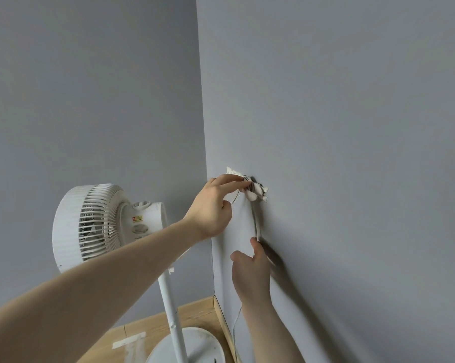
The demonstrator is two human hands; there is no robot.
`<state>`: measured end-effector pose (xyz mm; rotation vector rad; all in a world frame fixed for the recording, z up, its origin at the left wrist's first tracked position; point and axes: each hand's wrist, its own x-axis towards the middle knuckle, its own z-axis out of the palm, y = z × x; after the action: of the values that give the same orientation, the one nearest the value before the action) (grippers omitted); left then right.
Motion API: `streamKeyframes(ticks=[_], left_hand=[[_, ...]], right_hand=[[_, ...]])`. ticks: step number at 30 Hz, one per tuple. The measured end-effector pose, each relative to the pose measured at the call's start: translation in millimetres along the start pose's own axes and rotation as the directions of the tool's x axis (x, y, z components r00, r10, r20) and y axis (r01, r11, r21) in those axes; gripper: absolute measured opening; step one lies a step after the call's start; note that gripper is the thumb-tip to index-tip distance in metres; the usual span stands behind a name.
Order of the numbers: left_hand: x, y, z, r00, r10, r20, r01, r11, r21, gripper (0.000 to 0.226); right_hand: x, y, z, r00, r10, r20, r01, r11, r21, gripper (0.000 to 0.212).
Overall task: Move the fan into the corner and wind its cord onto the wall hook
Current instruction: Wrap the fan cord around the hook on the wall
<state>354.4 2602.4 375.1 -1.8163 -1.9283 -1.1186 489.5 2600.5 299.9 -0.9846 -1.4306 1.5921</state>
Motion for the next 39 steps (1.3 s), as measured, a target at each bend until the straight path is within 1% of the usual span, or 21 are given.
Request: streamKeyframes(ticks=[3, 5, 6, 8, 11, 13, 15, 18, 23, 25, 27, 30, 32, 36, 39], left_hand=[[6, 4, 3, 0.985, -0.166, -0.051, 0.151, 0.963, -0.225, 0.074], [8, 5, 4, 0.957, -0.278, -0.087, 0.244, 0.927, -0.285, 0.069], [9, 1, 5, 0.943, -0.321, -0.088, 0.284, 0.914, -0.291, 0.066], [9, -10, 9, 0.918, -0.391, -0.061, 0.362, 0.893, -0.268, 0.063], [5, -29, 16, 0.876, -0.482, 0.009, 0.472, 0.854, -0.219, 0.060], [2, -40, 20, 0.843, -0.533, 0.075, 0.535, 0.816, -0.219, 0.054], [0, -48, 23, 0.800, -0.573, 0.178, 0.600, 0.766, -0.231, 0.046], [-3, -57, 30, 0.755, -0.587, 0.292, 0.653, 0.711, -0.261, 0.035], [-3, -67, 38, 0.729, -0.629, 0.270, 0.683, 0.645, -0.342, 0.033], [-2, -69, 41, 0.710, -0.635, 0.305, 0.702, 0.609, -0.369, 0.033], [-3, -72, 45, 0.699, -0.608, 0.377, 0.716, 0.595, -0.365, 0.032], [-3, -78, 52, 0.698, -0.561, 0.446, 0.713, 0.606, -0.353, 0.031], [-1, -79, 55, 0.694, -0.549, 0.467, 0.716, 0.596, -0.364, 0.033], [1, -79, 56, 0.695, -0.523, 0.493, 0.717, 0.557, -0.420, 0.036], [2, -81, 58, 0.706, -0.538, 0.461, 0.708, 0.555, -0.436, 0.041]], right_hand=[[14, -1, 8, 1.000, 0.006, 0.006, -0.006, 1.000, 0.002, 0.064], [20, -5, 8, 1.000, 0.015, 0.016, -0.015, 1.000, 0.020, 0.055], [24, -6, 7, 1.000, 0.021, 0.022, -0.022, 0.999, 0.033, 0.052], [29, -9, 4, 0.998, 0.041, 0.048, -0.045, 0.997, 0.065, 0.054], [35, -13, 4, 0.997, 0.027, 0.076, -0.030, 0.999, 0.039, 0.058], [40, -12, 7, 0.997, 0.014, 0.081, -0.014, 1.000, 0.002, 0.059], [44, -12, 10, 0.997, 0.005, 0.071, -0.003, 1.000, -0.031, 0.061], [51, -15, 14, 0.996, -0.006, 0.086, 0.009, 0.999, -0.032, 0.063], [59, -23, 18, 0.992, -0.033, 0.123, 0.030, 0.999, 0.025, 0.062], [63, -25, 19, 0.990, -0.035, 0.137, 0.027, 0.998, 0.056, 0.063], [66, -27, 21, 0.989, -0.042, 0.142, 0.024, 0.992, 0.127, 0.063], [71, -29, 20, 0.986, -0.059, 0.155, 0.012, 0.958, 0.286, 0.060], [73, -31, 20, 0.983, -0.069, 0.169, 0.009, 0.943, 0.334, 0.058], [73, -33, 17, 0.978, -0.063, 0.197, -0.009, 0.939, 0.344, 0.057], [67, -37, 12, 0.979, -0.056, 0.198, -0.011, 0.947, 0.322, 0.048]])
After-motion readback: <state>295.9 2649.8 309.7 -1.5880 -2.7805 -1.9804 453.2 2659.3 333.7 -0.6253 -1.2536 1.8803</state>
